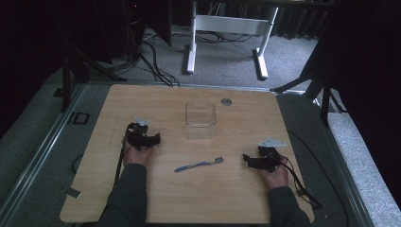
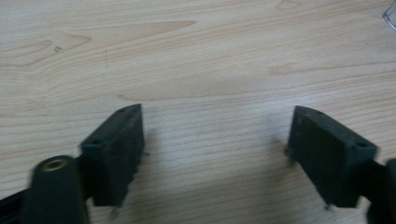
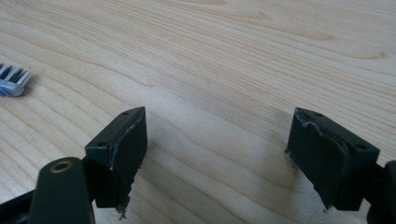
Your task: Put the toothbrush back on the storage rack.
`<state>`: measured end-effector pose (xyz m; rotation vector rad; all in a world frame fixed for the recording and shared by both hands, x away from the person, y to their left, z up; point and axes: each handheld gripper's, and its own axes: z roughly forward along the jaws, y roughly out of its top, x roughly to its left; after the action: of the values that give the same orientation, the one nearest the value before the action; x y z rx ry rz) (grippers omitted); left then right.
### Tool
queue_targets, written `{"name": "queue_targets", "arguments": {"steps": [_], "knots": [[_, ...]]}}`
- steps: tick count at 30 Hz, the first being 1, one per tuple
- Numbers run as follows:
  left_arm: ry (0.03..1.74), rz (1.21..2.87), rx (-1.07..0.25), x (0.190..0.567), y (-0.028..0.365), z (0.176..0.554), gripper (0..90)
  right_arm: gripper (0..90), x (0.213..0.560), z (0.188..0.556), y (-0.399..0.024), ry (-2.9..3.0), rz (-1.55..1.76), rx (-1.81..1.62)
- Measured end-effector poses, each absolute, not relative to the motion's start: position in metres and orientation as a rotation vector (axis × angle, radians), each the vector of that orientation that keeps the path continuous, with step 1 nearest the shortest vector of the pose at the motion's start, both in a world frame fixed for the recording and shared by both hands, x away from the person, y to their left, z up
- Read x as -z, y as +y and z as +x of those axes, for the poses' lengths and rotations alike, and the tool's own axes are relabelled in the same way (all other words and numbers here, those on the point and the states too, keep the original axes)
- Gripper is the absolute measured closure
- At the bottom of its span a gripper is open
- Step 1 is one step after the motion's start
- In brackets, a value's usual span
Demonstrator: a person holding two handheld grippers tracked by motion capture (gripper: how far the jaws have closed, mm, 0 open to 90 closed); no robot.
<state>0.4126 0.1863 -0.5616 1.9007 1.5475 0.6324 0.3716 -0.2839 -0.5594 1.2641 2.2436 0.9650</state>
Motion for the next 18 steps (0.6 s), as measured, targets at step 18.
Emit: {"name": "queue_targets", "arguments": {"steps": [18], "knots": [[1.447, 1.894, -0.515, 0.529, 0.197, 0.396, 51.7, 19.6, 0.559, 0.372, -0.284, 2.246, 1.261, -0.966]]}}
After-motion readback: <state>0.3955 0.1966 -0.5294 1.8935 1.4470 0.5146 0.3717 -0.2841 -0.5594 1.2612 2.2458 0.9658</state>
